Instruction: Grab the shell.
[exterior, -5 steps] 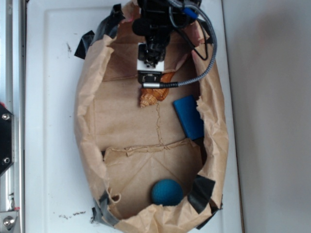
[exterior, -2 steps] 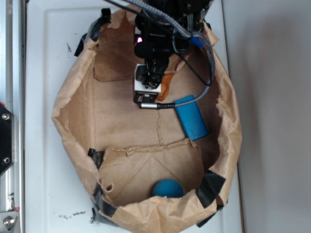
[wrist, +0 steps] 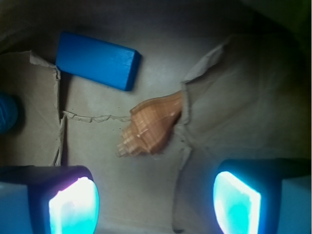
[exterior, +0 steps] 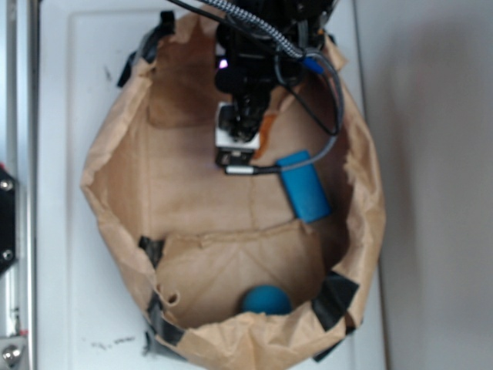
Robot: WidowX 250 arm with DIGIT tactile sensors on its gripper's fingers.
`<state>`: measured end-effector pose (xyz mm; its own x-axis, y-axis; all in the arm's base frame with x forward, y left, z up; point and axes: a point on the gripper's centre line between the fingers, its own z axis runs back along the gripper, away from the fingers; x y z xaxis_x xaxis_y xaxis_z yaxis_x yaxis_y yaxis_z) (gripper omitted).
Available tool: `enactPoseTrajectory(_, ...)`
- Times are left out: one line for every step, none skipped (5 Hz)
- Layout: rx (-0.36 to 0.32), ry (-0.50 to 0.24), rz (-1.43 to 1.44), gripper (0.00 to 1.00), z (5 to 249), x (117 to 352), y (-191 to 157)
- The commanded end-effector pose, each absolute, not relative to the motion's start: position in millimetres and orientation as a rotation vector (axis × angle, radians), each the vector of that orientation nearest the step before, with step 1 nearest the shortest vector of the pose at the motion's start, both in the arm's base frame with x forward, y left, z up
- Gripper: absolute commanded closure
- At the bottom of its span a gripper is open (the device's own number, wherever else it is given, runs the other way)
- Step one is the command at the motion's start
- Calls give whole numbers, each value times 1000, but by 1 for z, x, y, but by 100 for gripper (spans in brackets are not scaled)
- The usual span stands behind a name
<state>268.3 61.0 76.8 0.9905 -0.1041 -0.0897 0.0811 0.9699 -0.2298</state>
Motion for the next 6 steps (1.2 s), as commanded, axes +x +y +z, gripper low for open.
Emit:
enactPoseTrajectory(-139,-106,-95,0,95,283,30)
enactPoseTrajectory(-144,-104,-77,0,98,294,29)
enactPoseTrajectory(-129,-106,-58,0,93,298,34)
enactPoseTrajectory(-125,-107,-25,0,89,306,35)
enactPoseTrajectory(-131,-109,-22,0,86,310,34)
enactPoseTrajectory(-118,-92,1,0,74,310,38)
